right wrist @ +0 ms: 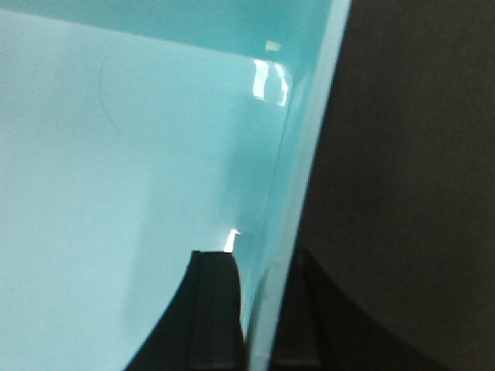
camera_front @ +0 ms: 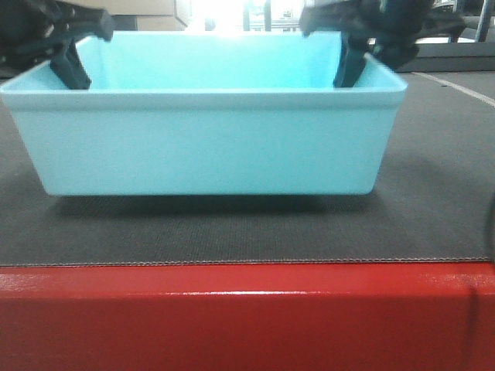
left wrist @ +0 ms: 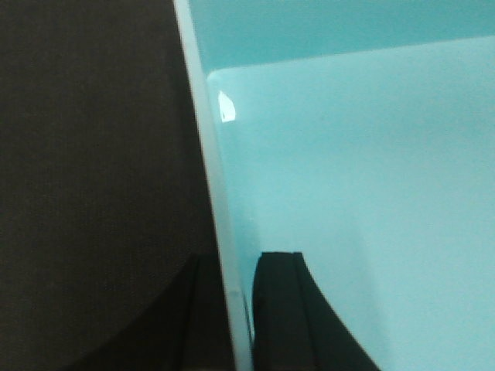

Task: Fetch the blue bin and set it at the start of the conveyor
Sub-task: 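Lower the teal bin onto the belt and open both grippers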

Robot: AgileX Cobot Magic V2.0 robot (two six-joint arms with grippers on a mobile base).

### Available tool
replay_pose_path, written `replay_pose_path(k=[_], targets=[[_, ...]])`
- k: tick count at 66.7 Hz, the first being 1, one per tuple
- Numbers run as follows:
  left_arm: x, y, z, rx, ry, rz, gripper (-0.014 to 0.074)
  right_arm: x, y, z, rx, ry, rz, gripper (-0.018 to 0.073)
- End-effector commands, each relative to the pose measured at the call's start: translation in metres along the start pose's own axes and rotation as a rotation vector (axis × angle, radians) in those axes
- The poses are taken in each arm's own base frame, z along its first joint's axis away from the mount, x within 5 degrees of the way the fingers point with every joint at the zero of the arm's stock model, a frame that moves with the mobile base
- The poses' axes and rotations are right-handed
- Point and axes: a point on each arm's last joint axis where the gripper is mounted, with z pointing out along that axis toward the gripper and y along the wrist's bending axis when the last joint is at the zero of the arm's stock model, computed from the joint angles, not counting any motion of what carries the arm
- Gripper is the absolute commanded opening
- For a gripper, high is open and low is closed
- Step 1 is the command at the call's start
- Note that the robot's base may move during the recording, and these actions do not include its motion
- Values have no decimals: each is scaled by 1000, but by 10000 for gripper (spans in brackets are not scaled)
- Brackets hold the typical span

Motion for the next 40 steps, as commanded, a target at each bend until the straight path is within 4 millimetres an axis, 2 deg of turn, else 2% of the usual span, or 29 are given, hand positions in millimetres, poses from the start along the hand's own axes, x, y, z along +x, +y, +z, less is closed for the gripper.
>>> replay_pose_path(k=[1,7,8,14,16,17,20,28,40], targets=[[-7,-2,1,19,-61,1,-14,-4,7,0,-24,-44,-22,57],[-5,-1,2,15,-50,0,144,-4,7,0,-24,-42,-22,260],[-5,-1,2,15,-50,0,177,-4,6,0,-23,-39,-22,316],[-5,-1,2,14,-47,0,419,-4,7,0,-23,-35,-23,517],[-5,-1,2,13,-40,0,479,-4,7,0,-23,-33,-23,568],[-5,0,2,12,-36,0,538,-4,7,0,-23,-31,-23,578],[-6,0,1,7,-14,0,633,-4,7,-2,-23,-32,-23,570],[-11,1,-8,-6,21,3,545,-7,7,-14,-25,-59,-24,568],[-21,2,-34,-16,8,3,420,-13,-1,-48,-23,-133,-7,524]])
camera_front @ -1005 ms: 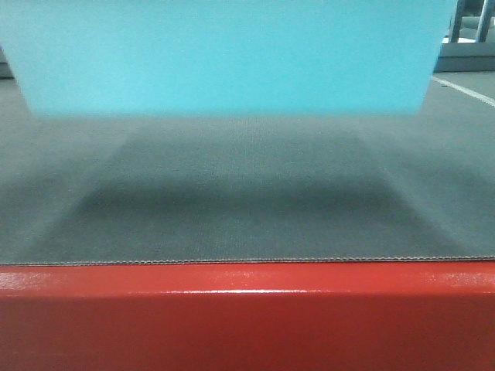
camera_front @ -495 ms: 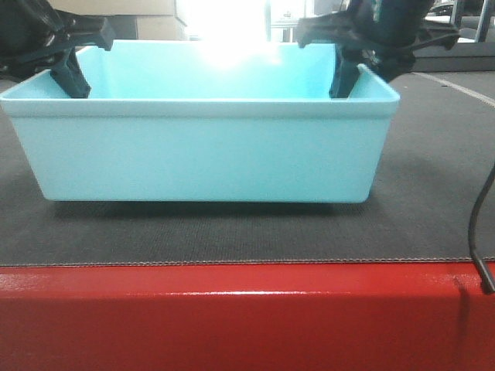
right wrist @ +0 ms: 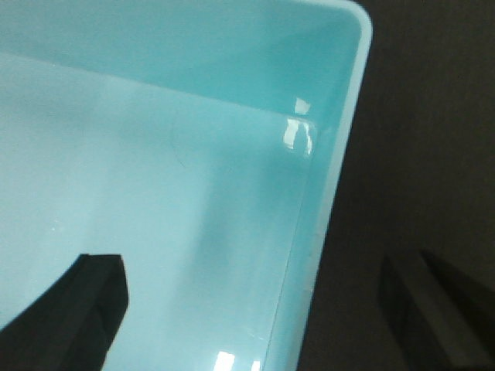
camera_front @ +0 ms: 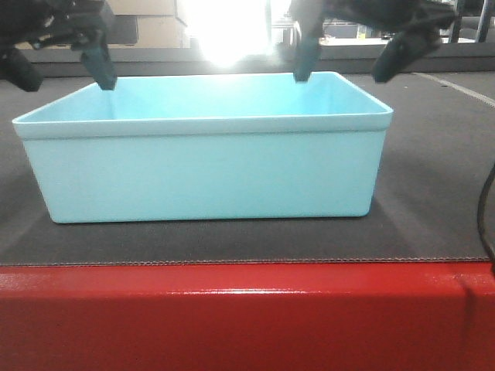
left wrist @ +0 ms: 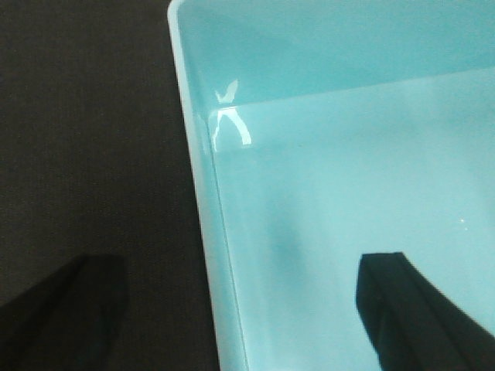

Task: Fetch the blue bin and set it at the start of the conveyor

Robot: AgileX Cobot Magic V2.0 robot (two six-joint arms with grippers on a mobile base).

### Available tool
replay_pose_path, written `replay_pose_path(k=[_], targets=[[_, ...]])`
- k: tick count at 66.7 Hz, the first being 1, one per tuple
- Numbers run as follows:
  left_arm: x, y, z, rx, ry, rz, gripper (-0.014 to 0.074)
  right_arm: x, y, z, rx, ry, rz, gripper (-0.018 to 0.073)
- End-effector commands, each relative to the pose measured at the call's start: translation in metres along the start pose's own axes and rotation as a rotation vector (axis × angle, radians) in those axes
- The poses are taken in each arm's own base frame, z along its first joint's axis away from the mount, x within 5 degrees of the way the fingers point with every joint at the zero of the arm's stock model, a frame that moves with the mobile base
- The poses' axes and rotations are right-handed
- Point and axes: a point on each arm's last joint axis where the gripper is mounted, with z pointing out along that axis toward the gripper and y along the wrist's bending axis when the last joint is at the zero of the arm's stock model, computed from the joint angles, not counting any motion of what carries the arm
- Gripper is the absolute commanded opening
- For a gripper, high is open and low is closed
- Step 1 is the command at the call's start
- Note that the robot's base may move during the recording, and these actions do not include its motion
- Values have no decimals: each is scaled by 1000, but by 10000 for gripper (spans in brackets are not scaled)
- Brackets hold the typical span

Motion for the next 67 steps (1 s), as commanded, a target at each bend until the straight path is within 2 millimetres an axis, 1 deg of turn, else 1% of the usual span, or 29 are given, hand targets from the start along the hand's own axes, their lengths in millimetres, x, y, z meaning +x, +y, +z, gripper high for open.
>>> replay_pose_path(k=[1,6,8,9,10,12,14,18,19,21,22,23,26,30,33,37,38,41,46,50,56,59,60,64,67], targets=[[-7,2,-23,-4,-45,7,398,-10,-8,-31,11,-73,6,507],[-8,4,-36,-21,-61,22,309,-10,-18,-44,35,-76,15,418],[-9,8,-42,-35,-70,26,255,-10,-22,-50,46,-78,21,375],[-8,9,-45,-40,-70,28,220,-10,-26,-53,56,-75,25,340],[-8,10,-47,-46,-68,29,208,-10,-28,-55,63,-74,28,315],[-6,14,-50,-58,-66,28,157,-9,-32,-57,77,-65,29,276],[-5,18,-55,-68,-67,23,88,-9,-38,-62,97,-61,32,205],[-1,26,-59,-85,-65,6,-10,-5,-49,-65,139,-42,30,85],[1,28,-61,-90,-66,0,-53,-4,-50,-66,144,-40,32,54],[5,34,-62,-103,-62,-13,-111,-1,-56,-66,162,-33,34,-20],[8,36,-62,-108,-60,-16,-109,0,-57,-66,164,-31,36,-35],[10,39,-63,-113,-59,-22,-109,3,-60,-66,173,-25,39,-78],[17,45,-64,-128,-58,-37,-111,10,-65,-64,183,-12,51,-158],[31,54,-64,-147,-49,-59,-111,19,-71,-62,193,-4,64,-161],[41,59,-63,-158,-42,-71,-111,31,-75,-58,199,8,71,-162],[57,64,-63,-168,-33,-87,-111,42,-79,-57,204,11,78,-162],[59,64,-63,-169,-32,-88,-111,47,-80,-55,206,15,80,-162],[74,66,-63,-174,-22,-94,-111,57,-80,-56,208,14,80,-162],[92,66,-65,-176,-14,-98,-111,73,-80,-58,206,8,78,-162],[104,65,-68,-174,-13,-97,-111,85,-79,-61,205,-5,76,-162],[122,62,-78,-168,-37,-103,-111,100,-77,-72,202,-49,72,-162],[129,60,-84,-167,-54,-105,-111,107,-75,-81,200,-87,68,-162],[131,60,-87,-167,-61,-105,-111,109,-75,-82,200,-91,66,-162],[140,58,-99,-166,-101,-109,-111,119,-72,-97,196,-159,60,-162],[146,57,-108,-167,-137,-109,-111,126,-71,-104,194,-193,56,-162]])
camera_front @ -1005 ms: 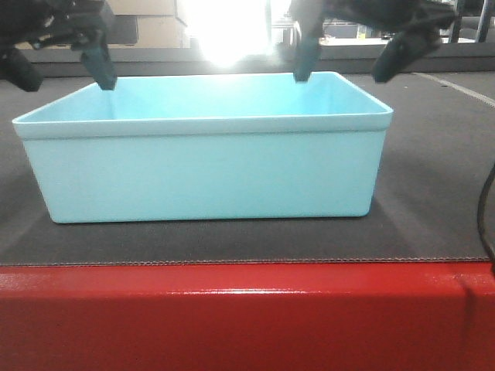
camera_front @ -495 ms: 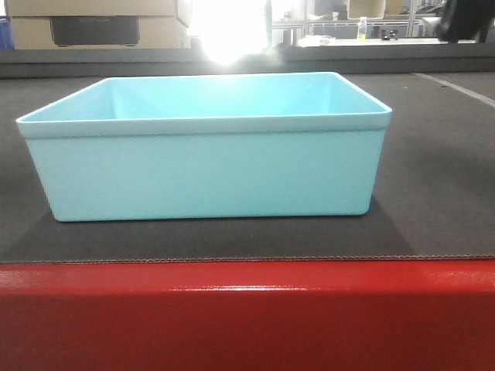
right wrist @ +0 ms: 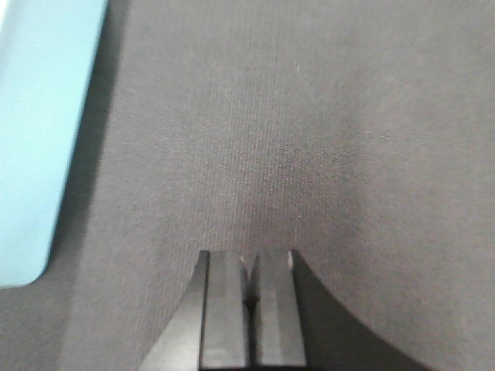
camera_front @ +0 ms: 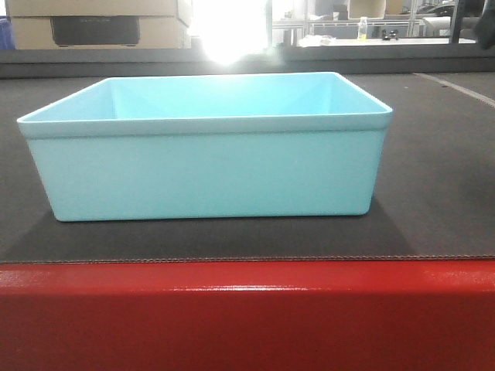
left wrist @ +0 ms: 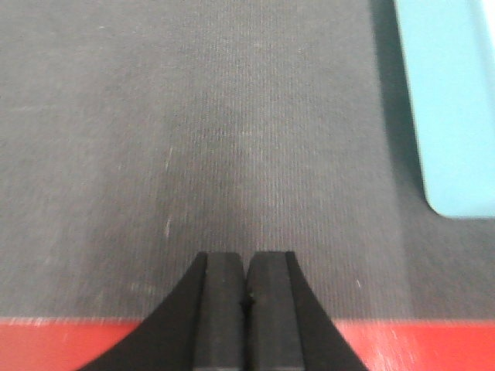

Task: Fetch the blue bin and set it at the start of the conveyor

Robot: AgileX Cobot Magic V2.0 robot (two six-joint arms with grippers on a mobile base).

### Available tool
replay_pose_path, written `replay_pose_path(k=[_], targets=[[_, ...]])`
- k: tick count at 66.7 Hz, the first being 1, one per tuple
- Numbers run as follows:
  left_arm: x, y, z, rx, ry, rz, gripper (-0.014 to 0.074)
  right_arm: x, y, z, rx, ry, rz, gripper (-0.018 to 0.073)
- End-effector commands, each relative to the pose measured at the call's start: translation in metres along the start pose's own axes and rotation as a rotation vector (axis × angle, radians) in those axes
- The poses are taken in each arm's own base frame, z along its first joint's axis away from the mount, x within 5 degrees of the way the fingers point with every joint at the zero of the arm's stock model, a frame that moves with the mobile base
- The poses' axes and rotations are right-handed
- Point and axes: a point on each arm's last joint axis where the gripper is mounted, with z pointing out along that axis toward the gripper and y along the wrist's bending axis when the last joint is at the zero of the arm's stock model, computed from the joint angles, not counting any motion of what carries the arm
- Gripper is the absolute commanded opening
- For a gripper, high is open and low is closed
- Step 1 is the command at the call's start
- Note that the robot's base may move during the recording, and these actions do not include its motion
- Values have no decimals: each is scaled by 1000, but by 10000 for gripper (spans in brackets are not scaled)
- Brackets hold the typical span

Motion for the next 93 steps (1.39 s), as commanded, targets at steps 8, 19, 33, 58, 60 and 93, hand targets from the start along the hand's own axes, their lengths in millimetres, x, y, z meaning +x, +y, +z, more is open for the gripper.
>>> replay_pose_path(k=[8,19,33,58,60,93], targets=[[19,4,-46,10,-212,-26,-111,25,-5,-50,-6,-249,-25,-162],[36,9,-95,15,-445,-45,-111,61,-9,-93,-10,-466,-50,-162],[56,12,-134,19,-647,-61,-111,105,-14,-127,6,-694,-85,-162],[63,13,-143,20,-702,-66,-111,125,-16,-153,-6,-895,-80,-162],[63,13,-144,21,-707,-66,-111,125,-16,-153,-6,-898,-80,-162],[62,13,-144,21,-709,-66,-111,124,-16,-153,-7,-903,-81,-162]])
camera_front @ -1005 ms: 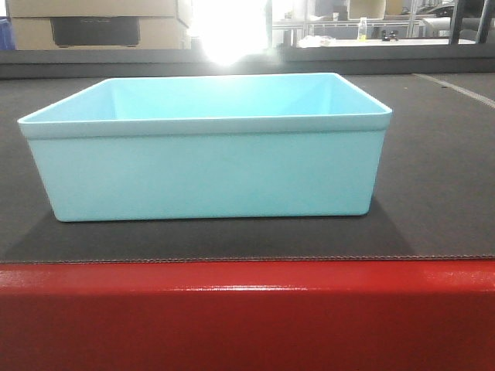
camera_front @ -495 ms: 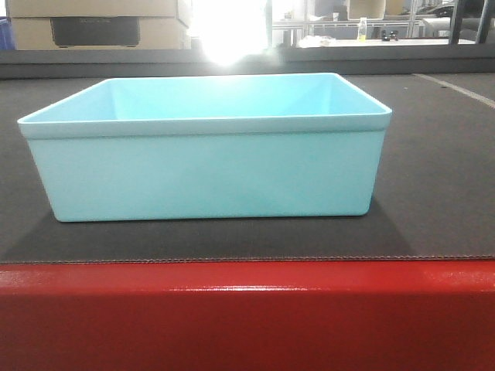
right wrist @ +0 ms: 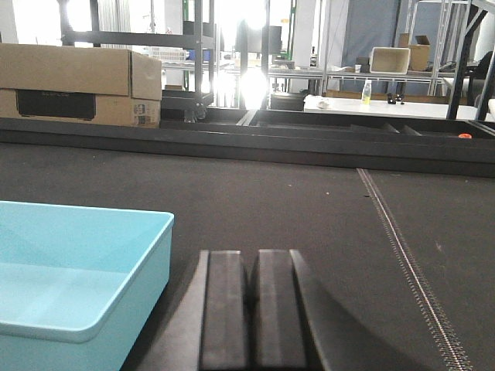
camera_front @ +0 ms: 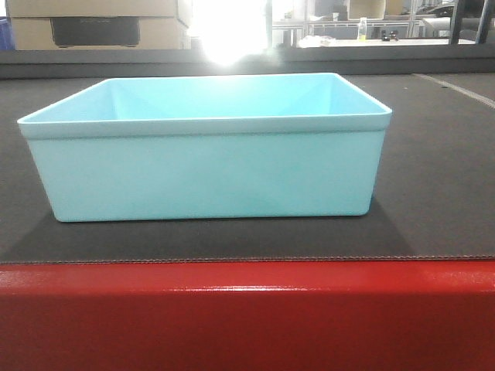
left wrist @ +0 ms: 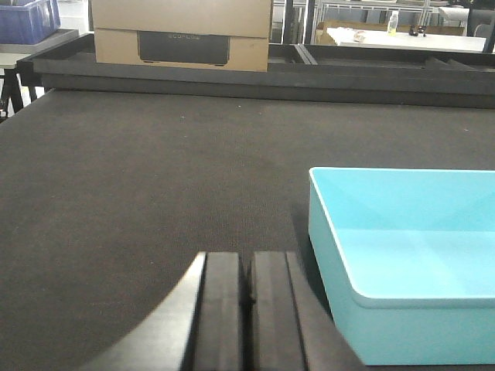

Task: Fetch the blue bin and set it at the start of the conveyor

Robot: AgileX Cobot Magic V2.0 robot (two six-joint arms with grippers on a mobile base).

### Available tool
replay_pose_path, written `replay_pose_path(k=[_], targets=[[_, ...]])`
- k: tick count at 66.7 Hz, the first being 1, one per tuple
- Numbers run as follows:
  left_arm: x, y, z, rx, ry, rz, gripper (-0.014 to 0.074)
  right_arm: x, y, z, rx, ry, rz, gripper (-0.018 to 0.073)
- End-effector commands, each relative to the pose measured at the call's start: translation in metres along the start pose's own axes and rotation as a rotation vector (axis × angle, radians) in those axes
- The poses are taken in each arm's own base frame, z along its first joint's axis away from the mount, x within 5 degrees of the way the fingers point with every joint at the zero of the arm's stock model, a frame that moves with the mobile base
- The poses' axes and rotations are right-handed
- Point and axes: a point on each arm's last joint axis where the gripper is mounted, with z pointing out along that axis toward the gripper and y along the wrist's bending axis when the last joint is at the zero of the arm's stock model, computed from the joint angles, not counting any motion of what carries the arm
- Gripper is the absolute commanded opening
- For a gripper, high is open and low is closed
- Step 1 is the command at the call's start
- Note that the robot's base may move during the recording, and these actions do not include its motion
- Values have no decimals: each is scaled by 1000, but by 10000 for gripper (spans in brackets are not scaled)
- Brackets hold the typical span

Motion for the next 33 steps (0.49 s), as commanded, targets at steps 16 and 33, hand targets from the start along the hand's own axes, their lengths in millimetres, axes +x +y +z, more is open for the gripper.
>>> replay_pose_path(k=[16,33], targets=[[21,-1,2,-17,-139,-26,-111,-2,0,0,4,-30,-21,-162],[103,-2,27,-12,-172,-51,-111,-2,0,0,4,-30,-21,-162]])
